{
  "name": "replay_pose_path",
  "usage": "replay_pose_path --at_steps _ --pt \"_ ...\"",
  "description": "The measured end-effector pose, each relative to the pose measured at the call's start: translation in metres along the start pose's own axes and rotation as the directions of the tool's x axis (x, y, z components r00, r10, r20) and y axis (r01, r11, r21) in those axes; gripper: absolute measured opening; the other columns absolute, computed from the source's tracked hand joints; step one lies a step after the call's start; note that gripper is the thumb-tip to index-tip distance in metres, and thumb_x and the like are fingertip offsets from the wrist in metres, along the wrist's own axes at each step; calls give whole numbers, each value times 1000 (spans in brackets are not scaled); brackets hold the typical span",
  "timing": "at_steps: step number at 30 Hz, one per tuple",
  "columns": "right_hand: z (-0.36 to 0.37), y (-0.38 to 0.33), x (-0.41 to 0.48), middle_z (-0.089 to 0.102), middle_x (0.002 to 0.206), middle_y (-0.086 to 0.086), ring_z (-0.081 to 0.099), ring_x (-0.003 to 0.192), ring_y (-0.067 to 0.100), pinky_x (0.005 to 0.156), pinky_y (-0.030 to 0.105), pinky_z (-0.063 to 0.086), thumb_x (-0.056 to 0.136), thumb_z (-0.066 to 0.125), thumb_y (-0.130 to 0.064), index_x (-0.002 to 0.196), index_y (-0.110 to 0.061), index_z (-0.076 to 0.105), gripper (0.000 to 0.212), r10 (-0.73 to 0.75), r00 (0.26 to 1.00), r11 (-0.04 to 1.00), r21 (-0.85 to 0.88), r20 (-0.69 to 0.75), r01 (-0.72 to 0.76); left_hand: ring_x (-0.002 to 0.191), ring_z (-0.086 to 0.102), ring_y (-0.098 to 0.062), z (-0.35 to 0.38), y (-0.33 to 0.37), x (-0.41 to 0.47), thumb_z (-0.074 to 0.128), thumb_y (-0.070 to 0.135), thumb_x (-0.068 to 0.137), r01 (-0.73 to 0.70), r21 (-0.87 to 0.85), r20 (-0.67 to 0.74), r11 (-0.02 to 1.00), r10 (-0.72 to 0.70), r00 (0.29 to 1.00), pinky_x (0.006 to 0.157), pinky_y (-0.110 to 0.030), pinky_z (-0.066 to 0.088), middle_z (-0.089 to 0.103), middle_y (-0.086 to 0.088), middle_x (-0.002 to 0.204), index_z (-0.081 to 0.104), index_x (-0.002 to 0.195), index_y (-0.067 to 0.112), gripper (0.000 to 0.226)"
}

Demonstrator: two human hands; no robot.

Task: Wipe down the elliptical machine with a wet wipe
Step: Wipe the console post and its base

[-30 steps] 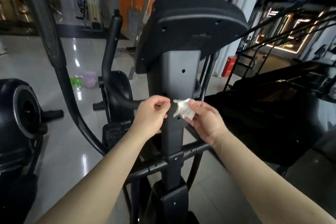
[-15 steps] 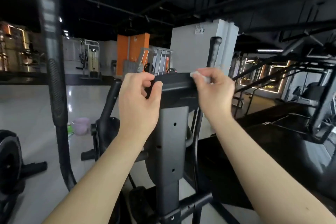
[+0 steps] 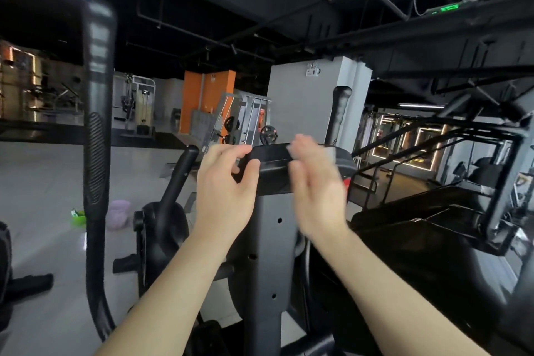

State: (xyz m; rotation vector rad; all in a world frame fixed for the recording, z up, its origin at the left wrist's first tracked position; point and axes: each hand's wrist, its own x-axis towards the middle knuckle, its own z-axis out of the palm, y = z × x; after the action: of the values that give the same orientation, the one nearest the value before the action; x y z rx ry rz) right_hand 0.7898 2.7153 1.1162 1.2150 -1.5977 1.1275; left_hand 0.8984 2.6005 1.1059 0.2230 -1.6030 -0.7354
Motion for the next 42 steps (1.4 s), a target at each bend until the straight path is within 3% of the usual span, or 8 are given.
replay_pose_path --at_steps 4,11,17,25,31,33,37,42 --pt "8 -13 -3 52 152 7 39 148 19 123 46 28 105 43 -25 141 -7 59 43 -259 936 952 -99 238 288 86 59 -8 0 -2 5 64 13 95 19 -33 -2 999 -19 1000 87 -30 53 56 10 109 71 116 19 23" --pt "-11 8 -3 36 163 -1 23 154 13 125 50 22 109 38 -31 151 -16 47 46 131 984 974 -198 122 -106 90 58 3 -16 -13 1 61 13 98 136 -63 56 989 -133 990 78 0 42 58 13 112 69 117 26 25" --pt "18 -36 -12 44 158 6 27 154 19 125 46 23 108 43 -30 145 -7 56 45 -284 893 901 -221 349 373 90 63 -4 -26 -24 2 62 9 96 156 -118 80 981 -147 986 81 -12 49 62 14 109 71 115 23 26" --pt "-11 1 9 36 161 -7 22 151 3 126 46 22 109 28 -43 153 -17 44 53 244 963 956 -196 113 -219 91 59 1 -44 -32 -1 61 13 97 219 -140 84 966 -208 974 73 -3 45 62 15 107 71 111 27 22" --pt "1 -18 -6 30 166 0 17 156 12 128 43 15 110 27 -41 156 -14 39 55 -99 937 963 -204 334 175 94 59 -8 -20 -13 5 68 15 92 60 -127 -16 990 -63 998 90 -35 51 56 18 108 72 107 26 19" --pt "-7 1 -2 33 164 -3 20 154 7 128 37 16 111 28 -37 156 -16 40 51 -32 962 980 -180 272 83 105 55 -13 -7 -3 8 69 20 91 10 -56 -17 998 -10 1000 99 -39 44 56 17 111 72 107 27 18" --pt "-28 51 8 42 160 -6 31 149 6 126 38 24 110 26 -48 155 -22 43 54 393 917 919 -50 68 -390 112 39 -6 14 14 6 69 22 92 -87 85 17 993 86 996 99 -18 20 55 16 114 72 108 29 18" --pt "-18 41 -2 34 161 -10 21 152 4 126 27 13 110 27 -43 154 -17 43 54 149 981 985 -101 125 -137 109 34 -5 35 19 2 71 21 90 -136 187 5 973 137 991 91 -20 20 55 18 112 72 107 29 19"
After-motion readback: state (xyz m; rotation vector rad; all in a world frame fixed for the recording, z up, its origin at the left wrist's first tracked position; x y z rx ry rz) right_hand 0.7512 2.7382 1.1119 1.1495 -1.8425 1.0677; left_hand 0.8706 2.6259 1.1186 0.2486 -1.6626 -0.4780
